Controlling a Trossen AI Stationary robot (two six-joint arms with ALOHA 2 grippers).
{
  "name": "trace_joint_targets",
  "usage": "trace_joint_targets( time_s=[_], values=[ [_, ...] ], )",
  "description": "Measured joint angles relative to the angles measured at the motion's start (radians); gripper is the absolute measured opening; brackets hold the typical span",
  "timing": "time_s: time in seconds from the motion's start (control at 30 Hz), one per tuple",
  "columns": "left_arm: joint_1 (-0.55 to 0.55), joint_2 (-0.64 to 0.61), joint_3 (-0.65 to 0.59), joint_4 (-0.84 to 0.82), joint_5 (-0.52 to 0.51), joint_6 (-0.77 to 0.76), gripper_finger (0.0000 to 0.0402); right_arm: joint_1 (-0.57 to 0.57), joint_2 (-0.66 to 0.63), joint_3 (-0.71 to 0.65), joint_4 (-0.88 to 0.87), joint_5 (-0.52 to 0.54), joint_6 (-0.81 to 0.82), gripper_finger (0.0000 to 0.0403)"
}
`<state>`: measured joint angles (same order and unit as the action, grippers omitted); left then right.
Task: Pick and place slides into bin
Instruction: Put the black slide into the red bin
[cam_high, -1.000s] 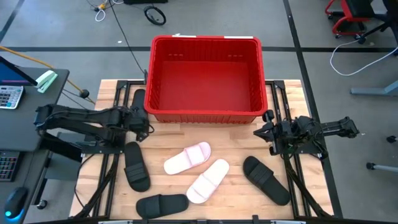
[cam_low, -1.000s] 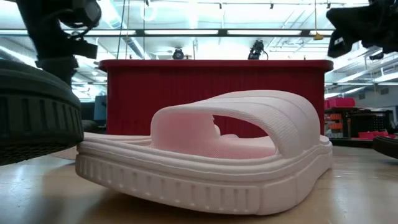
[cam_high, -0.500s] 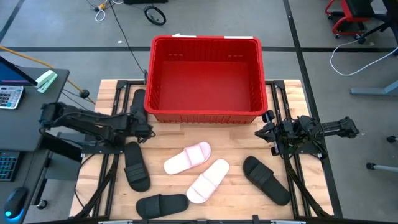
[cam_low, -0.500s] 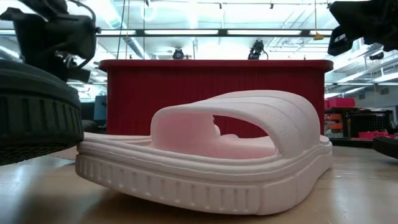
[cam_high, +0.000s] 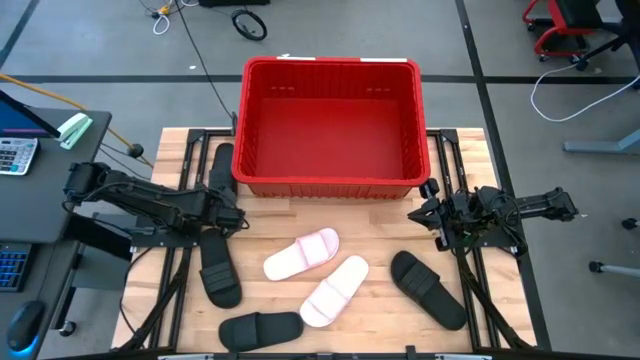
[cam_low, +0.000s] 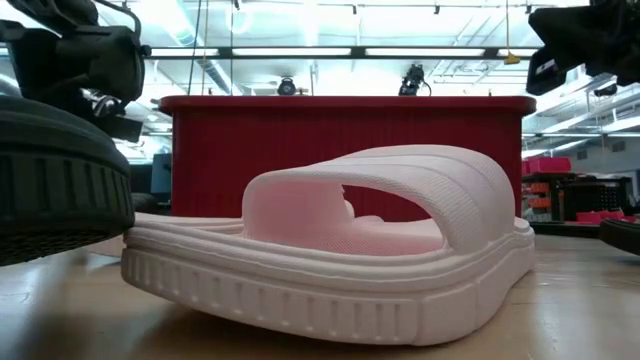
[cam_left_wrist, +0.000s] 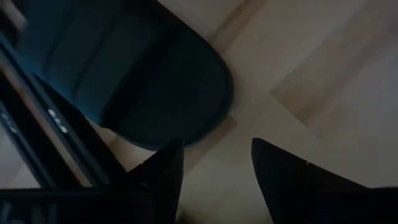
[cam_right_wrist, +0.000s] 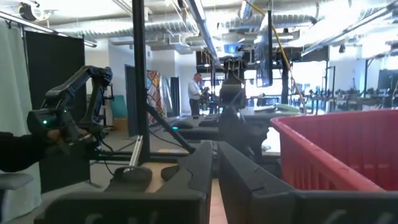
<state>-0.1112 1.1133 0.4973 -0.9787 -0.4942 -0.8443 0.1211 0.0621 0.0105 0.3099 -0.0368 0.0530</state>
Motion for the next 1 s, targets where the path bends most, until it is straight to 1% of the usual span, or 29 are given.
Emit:
trace_joint_targets(
  time_s=[0.1, 0.23, 0.4, 0.47, 0.57, 0.7, 0.87, 0.93, 1.0],
  values=[
    [0.005, 0.0, 0.0, 0.002, -0.038, -0.009, 0.0193, 0.0, 0.012, 0.0, 0.0, -0.001, 0.006, 0.0032],
    [0.027, 0.0, -0.008, 0.02, -0.048, -0.008, 0.0186, 0.0, 0.024, 0.0, 0.001, -0.002, 0.007, 0.0032],
    [0.05, 0.0, -0.108, 0.158, -0.032, 0.024, 0.0191, 0.0, 0.025, 0.0, 0.001, -0.002, 0.008, 0.0032],
    [0.057, 0.0, -0.14, 0.182, -0.034, 0.017, 0.0193, 0.0, 0.025, 0.0, 0.001, -0.002, 0.009, 0.0032],
    [0.063, -0.002, -0.151, 0.187, -0.034, 0.005, 0.0192, 0.0, 0.025, 0.0, 0.001, -0.002, 0.009, 0.0032],
    [0.063, -0.002, -0.153, 0.208, -0.041, 0.041, 0.0181, 0.0, 0.025, 0.0, 0.001, -0.002, 0.008, 0.0032],
    [0.064, -0.001, -0.154, 0.217, -0.053, 0.045, 0.0169, 0.0, 0.025, 0.0, 0.001, -0.002, 0.007, 0.0032],
    [0.064, -0.001, -0.154, 0.219, -0.053, 0.045, 0.0159, 0.0, 0.025, 0.0, 0.001, -0.002, 0.006, 0.0032],
    [0.064, -0.001, -0.155, 0.223, -0.054, 0.036, 0.0138, 0.0, 0.025, 0.0, 0.001, -0.002, 0.006, 0.0032]
  ],
)
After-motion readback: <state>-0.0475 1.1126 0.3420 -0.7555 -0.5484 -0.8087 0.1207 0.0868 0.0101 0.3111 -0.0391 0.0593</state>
